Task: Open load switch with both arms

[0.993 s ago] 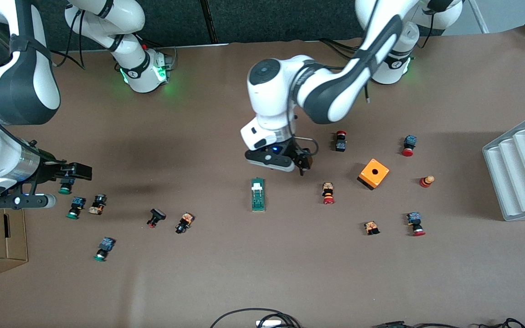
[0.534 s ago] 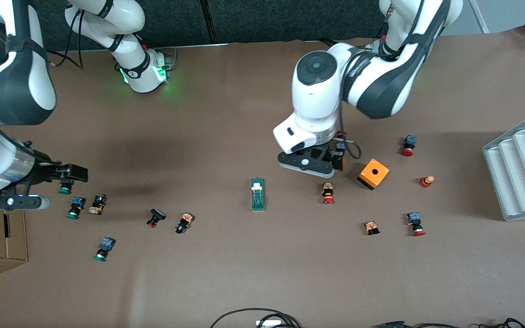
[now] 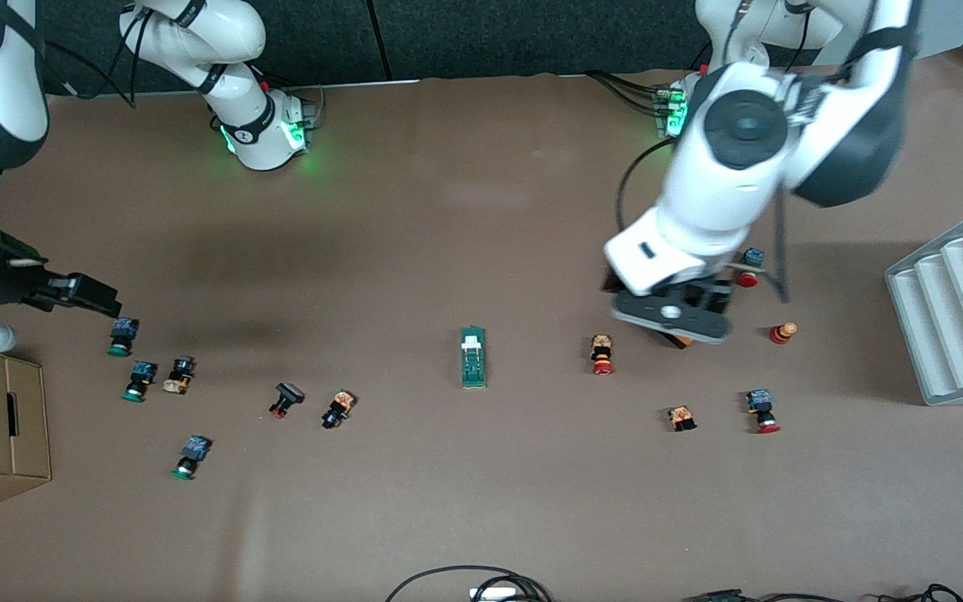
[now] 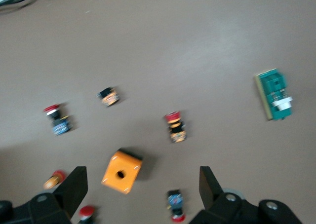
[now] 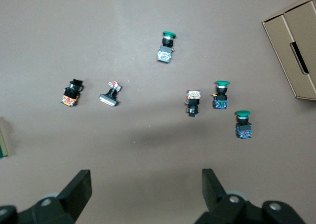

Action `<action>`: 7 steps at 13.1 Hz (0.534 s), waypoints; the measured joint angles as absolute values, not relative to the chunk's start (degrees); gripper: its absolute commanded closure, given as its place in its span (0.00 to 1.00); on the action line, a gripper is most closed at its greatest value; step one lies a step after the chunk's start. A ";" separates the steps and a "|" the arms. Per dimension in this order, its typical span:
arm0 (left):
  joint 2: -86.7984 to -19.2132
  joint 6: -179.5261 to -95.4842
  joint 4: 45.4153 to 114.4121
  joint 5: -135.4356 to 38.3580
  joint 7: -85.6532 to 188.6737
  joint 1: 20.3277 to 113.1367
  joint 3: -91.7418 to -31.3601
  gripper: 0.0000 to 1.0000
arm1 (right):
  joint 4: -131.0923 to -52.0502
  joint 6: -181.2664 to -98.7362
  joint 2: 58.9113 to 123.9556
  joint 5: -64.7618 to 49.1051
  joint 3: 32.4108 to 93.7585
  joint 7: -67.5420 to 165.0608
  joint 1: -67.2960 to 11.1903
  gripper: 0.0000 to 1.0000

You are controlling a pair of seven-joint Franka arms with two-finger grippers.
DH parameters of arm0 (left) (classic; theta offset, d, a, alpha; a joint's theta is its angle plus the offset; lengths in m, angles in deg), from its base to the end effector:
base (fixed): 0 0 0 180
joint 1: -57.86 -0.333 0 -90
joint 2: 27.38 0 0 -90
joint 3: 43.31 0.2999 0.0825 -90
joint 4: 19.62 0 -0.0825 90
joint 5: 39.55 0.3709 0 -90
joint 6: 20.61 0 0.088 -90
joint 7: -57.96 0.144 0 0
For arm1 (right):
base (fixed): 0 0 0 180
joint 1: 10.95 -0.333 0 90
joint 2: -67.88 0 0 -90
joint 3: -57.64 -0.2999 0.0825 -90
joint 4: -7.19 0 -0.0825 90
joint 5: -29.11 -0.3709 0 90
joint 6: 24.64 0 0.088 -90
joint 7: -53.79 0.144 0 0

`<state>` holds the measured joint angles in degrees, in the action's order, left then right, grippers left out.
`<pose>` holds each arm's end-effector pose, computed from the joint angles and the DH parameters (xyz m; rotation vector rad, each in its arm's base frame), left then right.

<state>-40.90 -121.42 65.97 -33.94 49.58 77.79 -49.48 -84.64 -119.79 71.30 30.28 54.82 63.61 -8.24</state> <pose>0.5662 -0.2574 0.4878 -3.0416 0.4952 -0.0783 0.5649 -0.0023 0.5316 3.1131 -0.2617 -0.0002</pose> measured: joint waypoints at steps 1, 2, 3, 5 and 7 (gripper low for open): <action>-40.13 -119.20 65.21 -34.12 51.62 77.80 -47.74 0.00 | -86.05 -120.35 70.29 30.28 54.75 63.72 -8.37 0.00; -39.51 -117.81 64.64 -34.21 53.61 77.80 -46.04 0.00 | -87.55 -120.61 69.20 30.28 54.69 63.35 -8.38 0.00; -39.00 -117.18 64.26 -34.35 55.14 77.80 -44.31 0.00 | -88.95 -120.63 67.93 30.28 54.70 62.04 -8.38 0.00; -38.45 -116.43 64.07 -35.28 56.21 77.81 -41.05 0.00 | -91.11 -120.40 65.59 30.20 54.67 60.14 -8.46 0.00; -38.30 -114.58 64.00 -36.60 56.99 77.80 -37.74 0.00 | -92.18 -120.29 64.60 30.05 54.62 60.28 -9.54 0.00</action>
<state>-38.30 -114.58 64.00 -36.60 56.99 77.80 -37.74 -92.18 -120.29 64.60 30.05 54.62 60.28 -9.54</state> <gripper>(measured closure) 0.000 0.000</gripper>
